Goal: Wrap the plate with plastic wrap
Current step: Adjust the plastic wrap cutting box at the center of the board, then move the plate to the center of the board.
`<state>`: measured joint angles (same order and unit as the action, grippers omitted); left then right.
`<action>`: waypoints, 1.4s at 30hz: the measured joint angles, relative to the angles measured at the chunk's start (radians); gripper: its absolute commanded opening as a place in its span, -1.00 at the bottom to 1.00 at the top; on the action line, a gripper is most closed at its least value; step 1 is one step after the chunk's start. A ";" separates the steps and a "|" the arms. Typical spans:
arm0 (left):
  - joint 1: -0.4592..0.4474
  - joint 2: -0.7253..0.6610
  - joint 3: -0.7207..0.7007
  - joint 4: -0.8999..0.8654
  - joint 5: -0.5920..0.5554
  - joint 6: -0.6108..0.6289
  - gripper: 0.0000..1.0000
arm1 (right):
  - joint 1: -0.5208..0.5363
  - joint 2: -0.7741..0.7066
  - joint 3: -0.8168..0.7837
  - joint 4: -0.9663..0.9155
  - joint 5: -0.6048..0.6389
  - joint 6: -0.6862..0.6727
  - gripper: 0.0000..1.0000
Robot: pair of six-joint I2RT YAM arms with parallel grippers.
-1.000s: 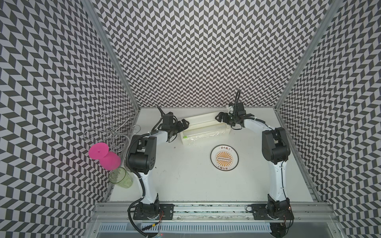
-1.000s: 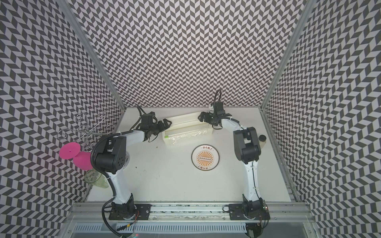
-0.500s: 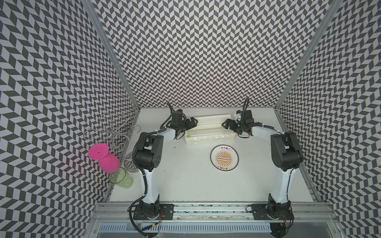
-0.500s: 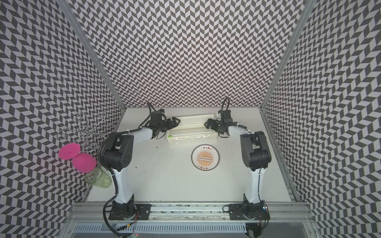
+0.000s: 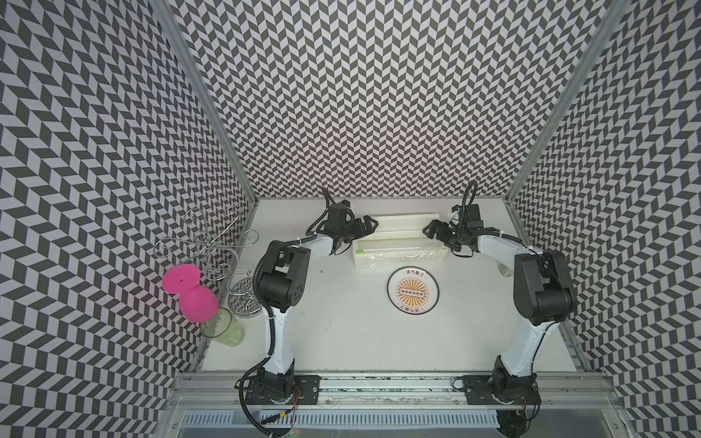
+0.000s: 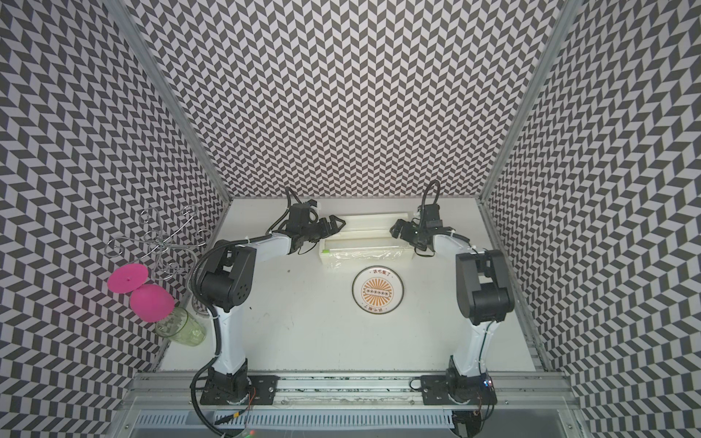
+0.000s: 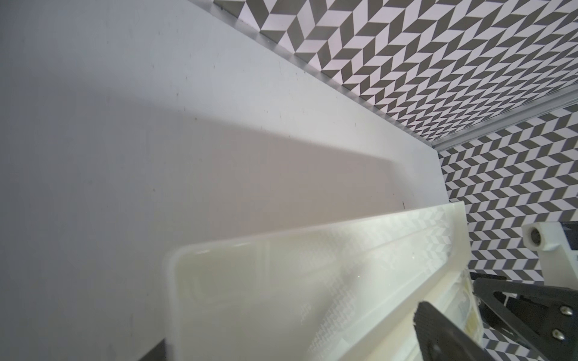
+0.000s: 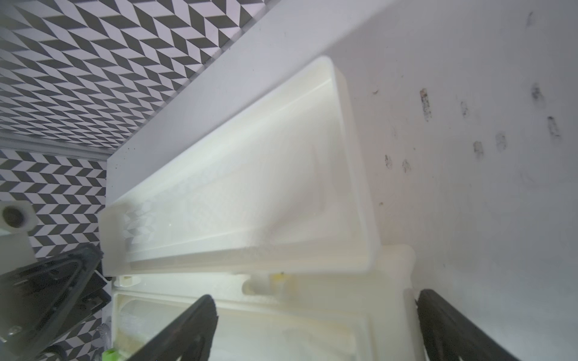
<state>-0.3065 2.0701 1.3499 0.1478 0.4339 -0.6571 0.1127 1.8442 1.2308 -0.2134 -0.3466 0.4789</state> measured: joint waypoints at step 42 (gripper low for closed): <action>-0.167 -0.403 -0.827 0.613 -0.067 -0.092 0.63 | 0.184 -0.344 -0.484 -0.064 -0.122 0.035 0.58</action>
<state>-0.4740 1.6672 0.5224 0.7612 0.3668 -0.7490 0.2970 1.4998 0.7471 -0.2779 -0.4686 0.5144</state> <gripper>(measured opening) 0.831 0.789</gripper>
